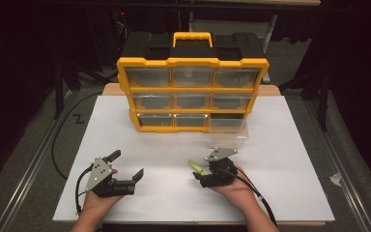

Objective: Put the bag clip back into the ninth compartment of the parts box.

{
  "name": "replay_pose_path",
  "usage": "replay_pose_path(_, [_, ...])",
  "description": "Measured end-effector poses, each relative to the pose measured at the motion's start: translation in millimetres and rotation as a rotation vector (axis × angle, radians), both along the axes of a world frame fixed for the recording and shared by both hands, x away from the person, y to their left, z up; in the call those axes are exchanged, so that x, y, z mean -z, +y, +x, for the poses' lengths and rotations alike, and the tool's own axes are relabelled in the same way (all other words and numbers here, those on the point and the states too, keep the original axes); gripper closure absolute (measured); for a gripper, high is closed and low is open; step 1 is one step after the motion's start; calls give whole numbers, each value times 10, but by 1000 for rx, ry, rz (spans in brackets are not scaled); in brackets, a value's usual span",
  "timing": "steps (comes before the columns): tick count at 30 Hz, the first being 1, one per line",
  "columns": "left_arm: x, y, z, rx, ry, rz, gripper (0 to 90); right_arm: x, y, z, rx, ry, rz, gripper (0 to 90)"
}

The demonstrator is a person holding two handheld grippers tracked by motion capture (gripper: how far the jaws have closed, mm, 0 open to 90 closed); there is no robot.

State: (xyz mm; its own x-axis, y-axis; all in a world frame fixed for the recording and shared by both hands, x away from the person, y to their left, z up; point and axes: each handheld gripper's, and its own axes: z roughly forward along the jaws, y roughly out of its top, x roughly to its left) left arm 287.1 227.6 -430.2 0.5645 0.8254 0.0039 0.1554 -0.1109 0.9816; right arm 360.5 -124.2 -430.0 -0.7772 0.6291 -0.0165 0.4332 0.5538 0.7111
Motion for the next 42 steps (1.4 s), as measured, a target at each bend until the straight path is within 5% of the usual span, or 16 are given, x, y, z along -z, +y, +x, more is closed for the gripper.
replay_pose_path(14, [3, 1, -5, -4, -4, 5, 4, 19, 98, 65, -42, -1, -20, 662])
replay_pose_path(42, [4, 7, -12, -5, -1, 3, 4, 42, 157, 119, -48, 7, -35, 767])
